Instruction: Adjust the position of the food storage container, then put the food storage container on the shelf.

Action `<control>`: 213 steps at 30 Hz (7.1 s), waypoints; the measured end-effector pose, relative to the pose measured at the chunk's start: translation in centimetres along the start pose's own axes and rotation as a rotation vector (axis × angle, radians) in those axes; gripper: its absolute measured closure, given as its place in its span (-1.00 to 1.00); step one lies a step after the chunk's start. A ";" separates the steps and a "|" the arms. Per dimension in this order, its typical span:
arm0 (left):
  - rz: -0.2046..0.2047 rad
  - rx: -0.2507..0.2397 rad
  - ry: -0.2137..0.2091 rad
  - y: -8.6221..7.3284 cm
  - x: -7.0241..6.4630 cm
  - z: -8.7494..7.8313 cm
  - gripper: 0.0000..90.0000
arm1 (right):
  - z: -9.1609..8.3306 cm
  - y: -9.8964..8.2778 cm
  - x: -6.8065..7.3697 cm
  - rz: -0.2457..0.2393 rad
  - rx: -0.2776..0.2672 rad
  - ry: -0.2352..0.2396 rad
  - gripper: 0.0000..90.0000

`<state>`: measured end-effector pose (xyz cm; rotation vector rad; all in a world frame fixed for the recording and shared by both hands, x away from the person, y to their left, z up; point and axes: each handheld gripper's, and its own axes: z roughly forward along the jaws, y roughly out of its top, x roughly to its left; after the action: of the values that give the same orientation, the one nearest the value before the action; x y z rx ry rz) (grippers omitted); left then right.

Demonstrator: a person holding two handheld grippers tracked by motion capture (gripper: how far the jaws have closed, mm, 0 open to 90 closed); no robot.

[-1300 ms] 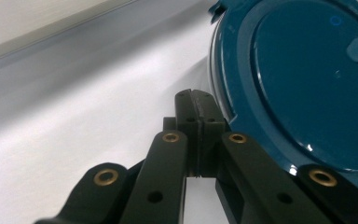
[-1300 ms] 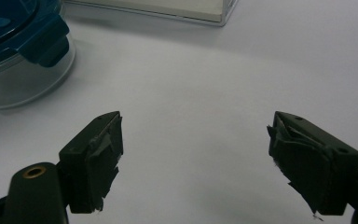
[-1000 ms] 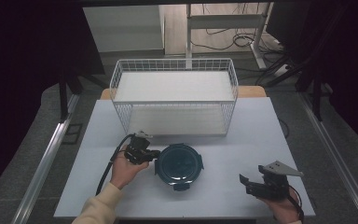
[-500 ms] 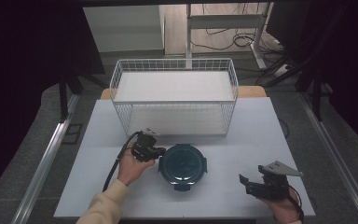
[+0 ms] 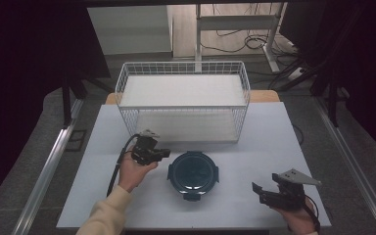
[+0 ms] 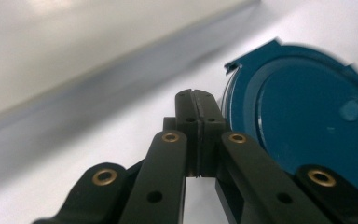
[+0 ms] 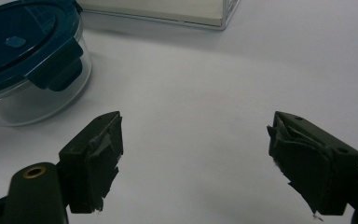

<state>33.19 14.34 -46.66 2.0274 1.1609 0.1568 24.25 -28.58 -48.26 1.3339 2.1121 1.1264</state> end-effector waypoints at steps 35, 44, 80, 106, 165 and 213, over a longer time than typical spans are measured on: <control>-0.129 -0.154 -0.009 -8.2 -0.4 -7.4 -0.42 | 0.5 1.0 1.8 0.040 0.018 0.114 -0.77; -0.148 -0.138 -0.042 -8.1 -0.7 -6.9 -0.50 | 0.7 2.3 3.2 0.046 0.016 0.185 -0.77; -0.266 -0.042 -0.226 -5.3 -0.4 -0.8 -0.66 | 8.3 5.1 7.1 0.216 0.144 0.347 -0.76; -0.369 0.007 -0.389 -6.0 -0.4 2.4 -0.65 | 11.1 4.0 8.0 0.360 0.246 0.482 -0.79; -0.194 -0.185 -0.334 -5.1 -5.5 -5.5 0.00 | 3.5 5.7 9.3 0.290 0.007 0.488 -0.24; -0.072 -0.285 -0.302 -1.2 -6.1 -9.2 0.00 | 0.7 10.4 10.0 0.132 -0.124 0.471 -0.23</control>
<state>24.70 15.11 -39.60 1.6884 0.9598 -0.0196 25.92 -17.12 -39.51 1.2570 2.2396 1.7397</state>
